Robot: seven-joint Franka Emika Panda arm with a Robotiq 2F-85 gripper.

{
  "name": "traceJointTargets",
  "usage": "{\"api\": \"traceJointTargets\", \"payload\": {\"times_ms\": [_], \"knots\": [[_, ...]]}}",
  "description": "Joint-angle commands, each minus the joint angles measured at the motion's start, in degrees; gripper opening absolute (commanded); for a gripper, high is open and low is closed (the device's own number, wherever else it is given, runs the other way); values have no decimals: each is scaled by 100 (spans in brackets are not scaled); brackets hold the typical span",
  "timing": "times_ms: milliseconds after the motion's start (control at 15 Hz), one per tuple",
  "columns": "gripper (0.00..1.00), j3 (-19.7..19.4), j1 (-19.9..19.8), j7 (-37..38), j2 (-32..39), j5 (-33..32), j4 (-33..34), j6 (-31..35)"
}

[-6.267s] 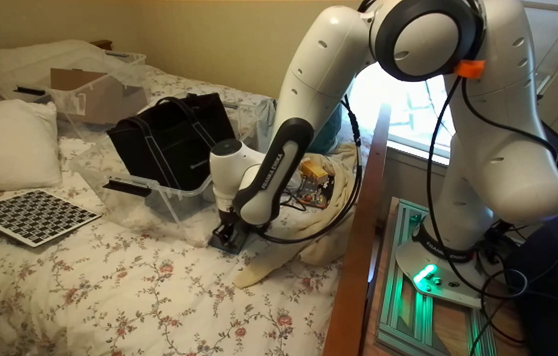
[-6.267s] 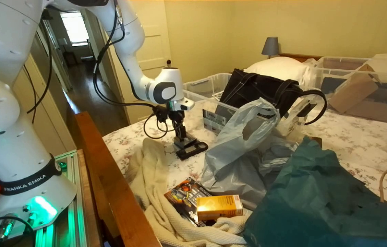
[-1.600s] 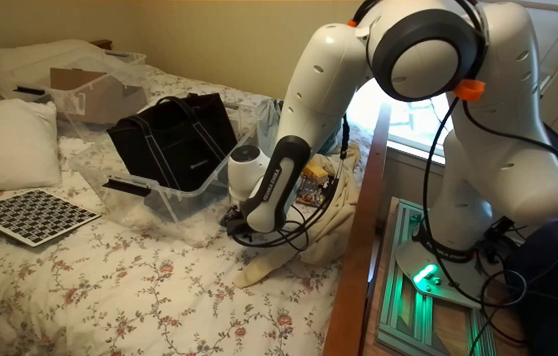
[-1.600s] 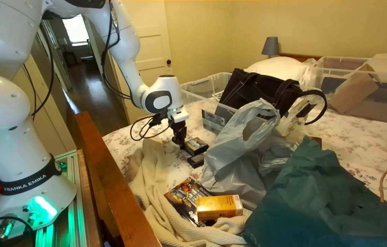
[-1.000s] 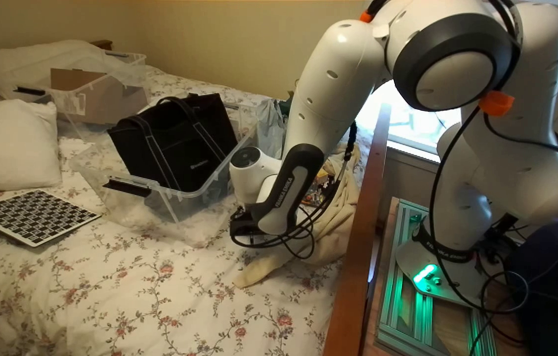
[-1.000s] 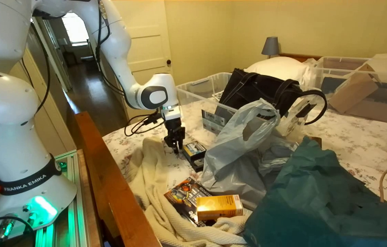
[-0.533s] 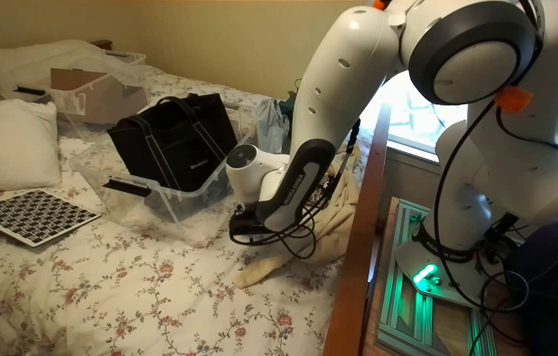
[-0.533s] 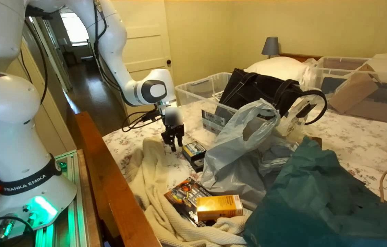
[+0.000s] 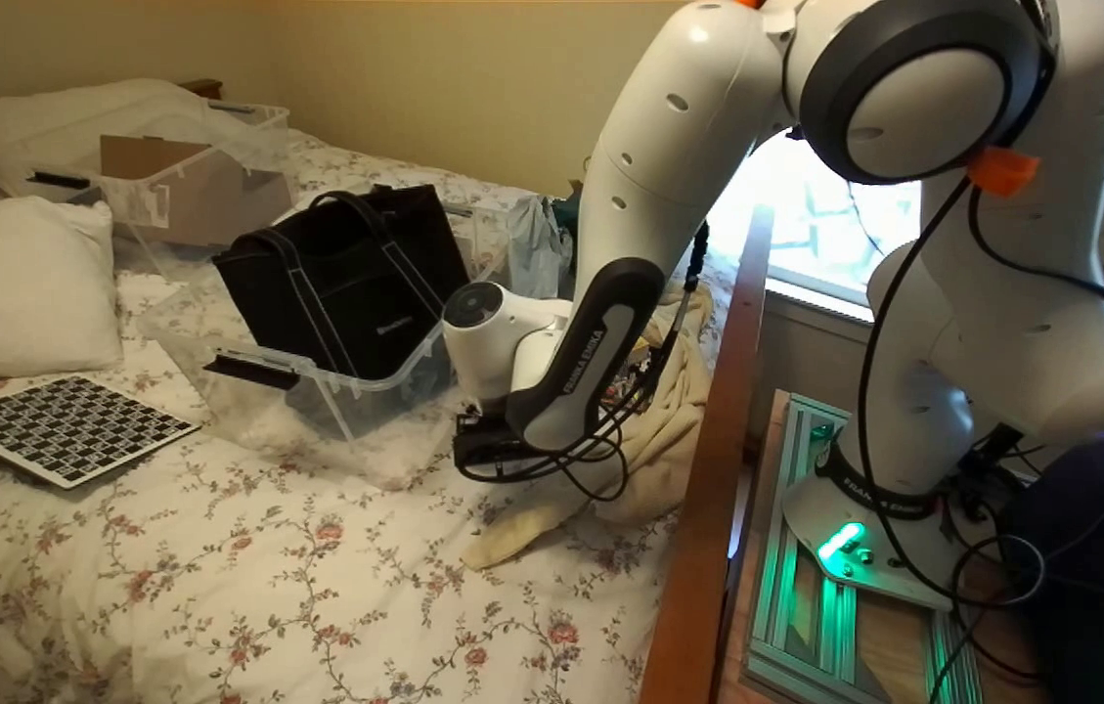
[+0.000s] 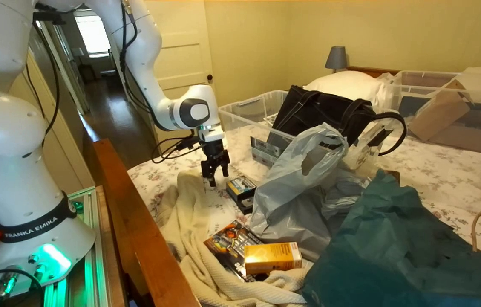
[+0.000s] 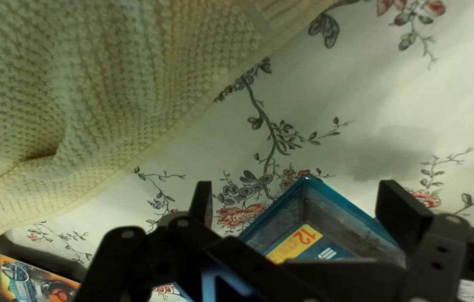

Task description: Put the black box into the black bag

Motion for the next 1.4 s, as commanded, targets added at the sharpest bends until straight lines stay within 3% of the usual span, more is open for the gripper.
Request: {"api": "traceJointTargets", "payload": {"times_ms": [0, 800, 1200, 1333], "knots": [[100, 386, -502, -205, 202, -265, 403, -346], [100, 590, -514, 242, 551, -1537, 1341, -1885], [100, 1089, -757, -76, 607, -2037, 1699, -2776], [100, 1181, -833, 147, 456, -2084, 1467, -2629]]}}
